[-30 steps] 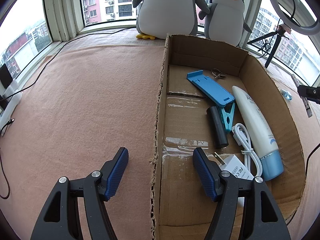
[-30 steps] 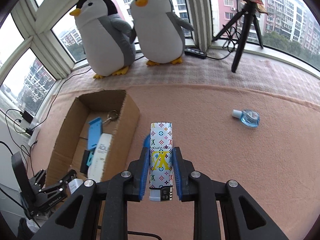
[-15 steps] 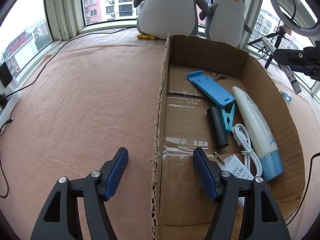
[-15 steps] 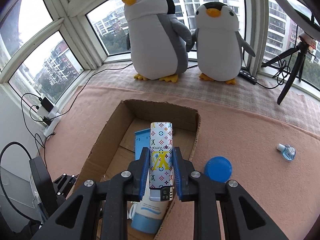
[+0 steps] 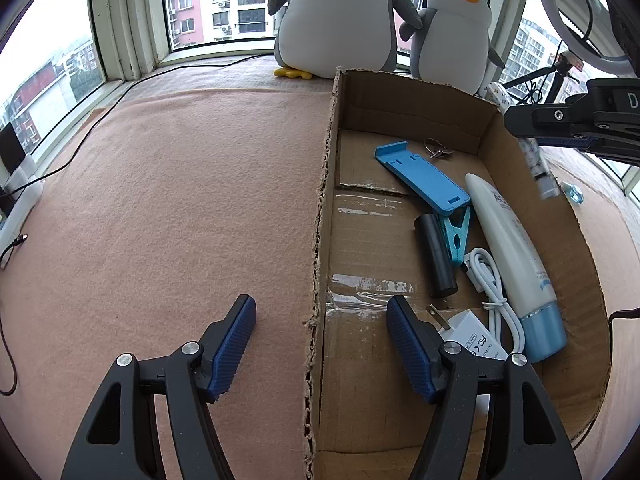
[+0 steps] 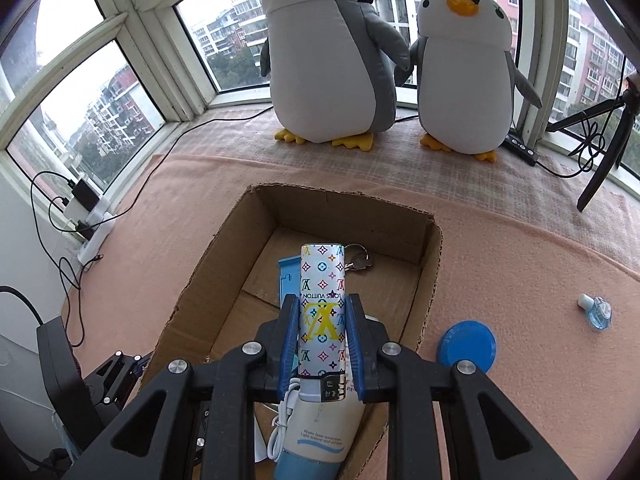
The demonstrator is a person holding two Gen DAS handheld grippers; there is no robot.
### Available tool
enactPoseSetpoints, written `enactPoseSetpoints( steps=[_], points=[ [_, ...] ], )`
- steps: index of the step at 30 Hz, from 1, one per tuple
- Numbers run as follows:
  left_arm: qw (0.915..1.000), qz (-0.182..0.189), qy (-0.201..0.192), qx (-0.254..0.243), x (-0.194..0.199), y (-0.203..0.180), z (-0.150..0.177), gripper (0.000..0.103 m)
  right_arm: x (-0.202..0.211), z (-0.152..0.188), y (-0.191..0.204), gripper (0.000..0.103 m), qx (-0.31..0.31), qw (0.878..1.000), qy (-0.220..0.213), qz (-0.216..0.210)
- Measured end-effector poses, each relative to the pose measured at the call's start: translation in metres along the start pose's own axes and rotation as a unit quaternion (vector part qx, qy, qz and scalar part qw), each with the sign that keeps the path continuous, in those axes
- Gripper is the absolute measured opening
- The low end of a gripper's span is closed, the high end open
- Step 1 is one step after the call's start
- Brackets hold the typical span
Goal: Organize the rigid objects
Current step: 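Carry the lighter into the box and open right gripper, then move right gripper back to the blue round lid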
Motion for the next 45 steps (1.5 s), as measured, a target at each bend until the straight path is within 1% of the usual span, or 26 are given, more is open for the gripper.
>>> enactPoseSetpoints(
  steps=[2, 4, 9, 16, 21, 27, 29, 33, 36, 37, 39, 45],
  points=[
    [1.0, 0.0, 0.0, 0.0, 0.0, 0.0, 0.0, 0.072, 0.003, -0.002, 0.0, 0.021, 0.001, 1.0, -0.005, -0.001],
    [1.0, 0.0, 0.0, 0.0, 0.0, 0.0, 0.0, 0.072, 0.004, -0.003, -0.001, 0.027, 0.001, 1.0, -0.007, -0.002],
    [1.0, 0.0, 0.0, 0.0, 0.0, 0.0, 0.0, 0.072, 0.005, -0.002, 0.0, 0.034, -0.002, 1.0, -0.007, -0.007],
    [1.0, 0.0, 0.0, -0.001, 0.0, 0.0, 0.0, 0.072, 0.009, -0.001, -0.001, 0.034, -0.005, 1.0, -0.01, -0.009],
    [1.0, 0.0, 0.0, -0.001, 0.0, 0.001, 0.0, 0.072, 0.017, -0.001, -0.011, 0.036, -0.015, 1.0, -0.019, -0.011],
    [1.0, 0.0, 0.0, -0.001, 0.0, 0.0, 0.0, 0.072, 0.032, 0.005, -0.029, 0.041, -0.024, 0.999, -0.032, -0.004],
    [1.0, 0.0, 0.0, -0.001, 0.0, 0.001, 0.0, 0.072, 0.038, 0.009, -0.039, 0.042, -0.031, 0.999, -0.036, 0.002],
    [1.0, 0.0, 0.0, -0.001, 0.0, 0.0, 0.0, 0.072, 0.048, 0.017, -0.063, 0.047, -0.046, 0.998, -0.044, 0.01],
    [1.0, -0.001, 0.0, -0.001, 0.0, 0.001, 0.0, 0.072, 0.052, 0.023, -0.08, 0.049, -0.056, 0.997, -0.048, 0.015],
    [1.0, -0.001, 0.0, -0.001, 0.0, 0.001, 0.0, 0.072, 0.053, 0.025, -0.084, 0.051, -0.056, 0.997, -0.048, 0.017],
    [1.0, -0.001, 0.0, -0.002, 0.0, 0.001, 0.0, 0.072, 0.054, 0.029, -0.091, 0.055, -0.055, 0.997, -0.048, 0.019],
    [1.0, -0.002, 0.0, -0.002, 0.001, 0.001, -0.001, 0.072, 0.051, 0.044, -0.097, 0.058, -0.03, 0.999, -0.036, 0.026]
  ],
)
Point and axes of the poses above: each gripper's, at about its wrist camera, not at the fingertips, and x roughly against the way its jaws point, y to its left, z to its underside, the point moved 5 cm from there along -x, roughly the way its jaws point, and after that the axes turned 5 degrees about x, right-handed, at the moved point
